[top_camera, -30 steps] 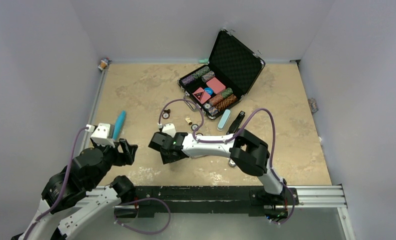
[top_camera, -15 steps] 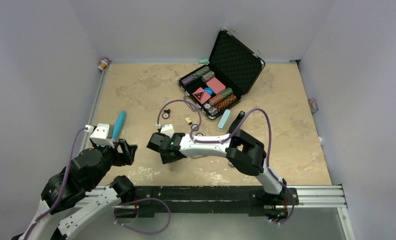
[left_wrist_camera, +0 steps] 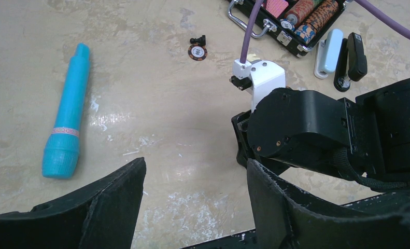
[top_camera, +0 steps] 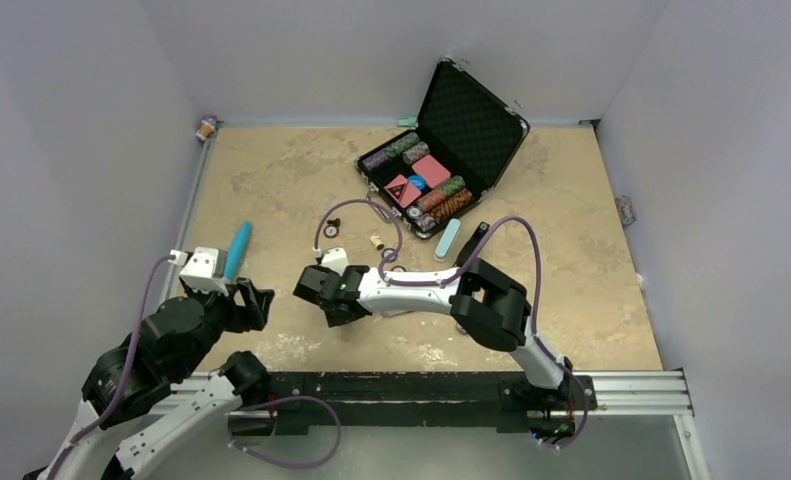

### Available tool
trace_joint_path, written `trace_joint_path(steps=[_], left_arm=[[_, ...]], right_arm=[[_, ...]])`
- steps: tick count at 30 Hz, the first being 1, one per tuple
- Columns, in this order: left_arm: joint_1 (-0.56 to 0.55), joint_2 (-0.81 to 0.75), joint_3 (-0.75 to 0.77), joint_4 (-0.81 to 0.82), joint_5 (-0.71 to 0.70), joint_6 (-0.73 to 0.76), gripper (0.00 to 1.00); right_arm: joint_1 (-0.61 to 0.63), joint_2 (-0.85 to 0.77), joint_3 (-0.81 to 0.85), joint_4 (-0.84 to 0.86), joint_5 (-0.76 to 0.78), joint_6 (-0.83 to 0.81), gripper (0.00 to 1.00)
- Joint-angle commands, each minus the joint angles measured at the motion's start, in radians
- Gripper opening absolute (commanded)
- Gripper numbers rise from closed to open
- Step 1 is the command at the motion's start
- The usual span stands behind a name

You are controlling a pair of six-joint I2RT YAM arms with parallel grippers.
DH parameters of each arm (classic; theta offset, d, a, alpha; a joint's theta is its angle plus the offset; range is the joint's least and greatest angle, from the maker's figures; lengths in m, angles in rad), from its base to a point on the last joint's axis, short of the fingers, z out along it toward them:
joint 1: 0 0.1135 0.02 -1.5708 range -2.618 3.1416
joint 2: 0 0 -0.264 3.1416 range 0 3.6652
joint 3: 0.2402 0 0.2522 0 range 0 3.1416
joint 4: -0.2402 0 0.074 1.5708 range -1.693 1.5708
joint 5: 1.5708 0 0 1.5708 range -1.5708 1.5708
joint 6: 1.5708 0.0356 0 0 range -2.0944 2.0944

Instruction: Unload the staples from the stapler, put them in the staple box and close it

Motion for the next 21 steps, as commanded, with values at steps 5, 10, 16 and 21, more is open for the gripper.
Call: trace_joint_path(steps=[5, 10, 16, 21], left_arm=[[0.006, -0.008, -0.008, 0.03, -0.005, -0.003, 0.75], [0.005, -0.007, -0.008, 0.03, -0.005, -0.003, 0.75], [0.005, -0.004, -0.009, 0.031, -0.005, -0.003, 0.75], [0.006, -0.001, -0.011, 0.035, -0.006, -0.002, 0.75]], right_arm=[[-0.001, 0.019, 0.025, -0.016, 0.034, 0.002, 0.33], [-0.002, 0.02, 0.03, -0.02, 0.042, -0.002, 0.26], [-0.002, 0.02, 0.025, -0.023, 0.047, -0.004, 0.19], [-0.001, 0.006, 0.024, -0.016, 0.039, -0.015, 0.16]])
